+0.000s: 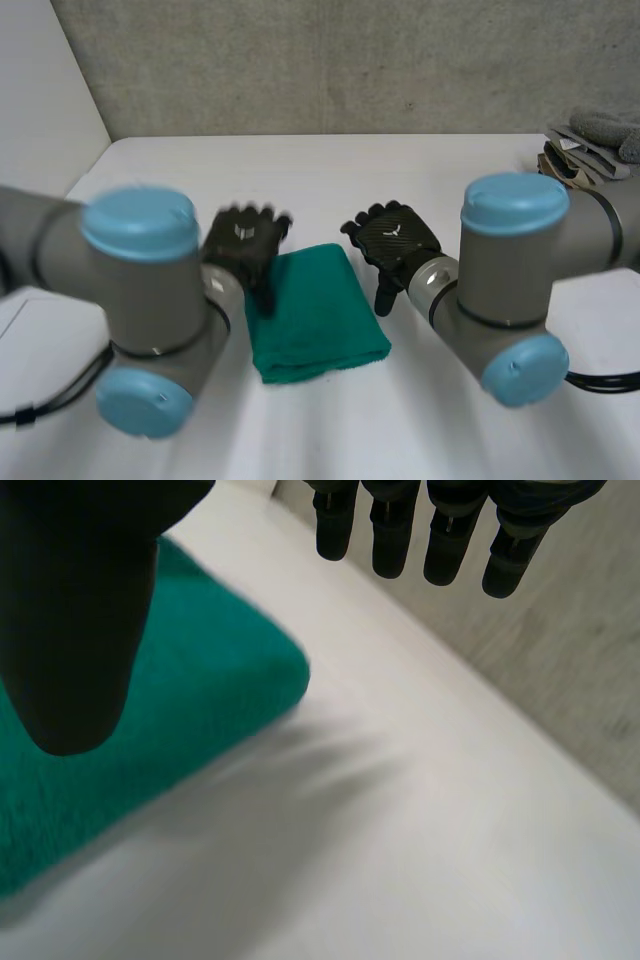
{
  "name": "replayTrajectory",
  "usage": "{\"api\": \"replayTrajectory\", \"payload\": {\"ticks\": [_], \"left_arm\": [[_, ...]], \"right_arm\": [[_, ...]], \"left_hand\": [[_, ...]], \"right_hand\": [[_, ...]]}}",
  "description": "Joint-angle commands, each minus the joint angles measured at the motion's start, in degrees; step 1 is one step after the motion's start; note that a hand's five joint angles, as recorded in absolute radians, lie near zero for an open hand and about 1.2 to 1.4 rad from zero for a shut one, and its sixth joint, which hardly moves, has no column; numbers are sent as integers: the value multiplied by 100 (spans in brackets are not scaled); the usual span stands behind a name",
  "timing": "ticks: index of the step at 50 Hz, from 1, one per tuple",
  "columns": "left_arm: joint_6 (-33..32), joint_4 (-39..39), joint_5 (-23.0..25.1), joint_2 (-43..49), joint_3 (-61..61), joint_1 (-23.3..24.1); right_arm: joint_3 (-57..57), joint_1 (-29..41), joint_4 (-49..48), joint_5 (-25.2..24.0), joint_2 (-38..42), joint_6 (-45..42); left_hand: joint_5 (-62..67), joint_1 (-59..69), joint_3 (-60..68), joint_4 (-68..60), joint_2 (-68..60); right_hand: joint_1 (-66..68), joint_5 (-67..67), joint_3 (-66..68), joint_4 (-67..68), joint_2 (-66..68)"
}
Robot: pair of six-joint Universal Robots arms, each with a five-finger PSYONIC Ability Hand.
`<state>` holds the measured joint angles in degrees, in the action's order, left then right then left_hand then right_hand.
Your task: Fold the laundry.
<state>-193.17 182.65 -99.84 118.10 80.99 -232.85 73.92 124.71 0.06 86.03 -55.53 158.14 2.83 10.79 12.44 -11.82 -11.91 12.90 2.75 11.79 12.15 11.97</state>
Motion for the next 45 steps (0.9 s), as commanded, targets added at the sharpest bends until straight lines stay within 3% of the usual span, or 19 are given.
{"api": "replayTrajectory", "payload": {"ticks": [1,2,5,6,11,20,28,36,39,45], "left_arm": [[-177,-89,1835,-569,-750,-331],[-168,-220,2342,-569,-908,-375],[-159,-571,3100,-569,-1128,-463],[-159,-833,3555,-560,-1259,-533],[-151,-1345,4324,-429,-1533,-648],[-159,-1363,4289,-279,-1498,-612],[-142,-1363,4289,-279,-1489,-621],[-133,-1355,4289,-296,-1516,-656],[-133,-1355,4289,-314,-1524,-656],[-133,-1355,4245,-349,-1524,-718]], "right_arm": [[1606,493,-1455,10,-775,-90],[1912,563,-1683,-7,-802,-90],[2257,607,-1965,-42,-793,-73],[2415,651,-2158,-69,-776,-90],[2548,739,-2695,-174,-460,-99],[2232,748,-3223,-192,235,-388],[1889,739,-3355,-175,578,-618],[1696,730,-3557,-288,604,-600],[1538,730,-3557,-464,683,-582],[1081,687,-3514,-517,710,-521]], "left_hand": [[58,262,97,-159,-150],[58,263,97,-159,-150],[58,263,97,-159,-150],[41,246,81,-142,-134],[58,263,97,-159,-150],[-9,195,30,-92,-83],[24,229,63,-125,-117],[25,229,64,-125,-117],[25,229,64,-125,-117],[25,229,64,-125,-117]], "right_hand": [[-214,-199,-104,-139,-121],[-214,-199,-104,-139,-121],[-214,-199,-104,-139,-121],[-214,-199,-104,-139,-121],[-164,-149,-53,-89,-71],[205,220,316,280,298],[1432,1447,1543,1507,1525],[4559,4574,4670,4634,4652],[6706,6721,6817,6781,6799],[6710,6725,6821,6785,6803]]}}
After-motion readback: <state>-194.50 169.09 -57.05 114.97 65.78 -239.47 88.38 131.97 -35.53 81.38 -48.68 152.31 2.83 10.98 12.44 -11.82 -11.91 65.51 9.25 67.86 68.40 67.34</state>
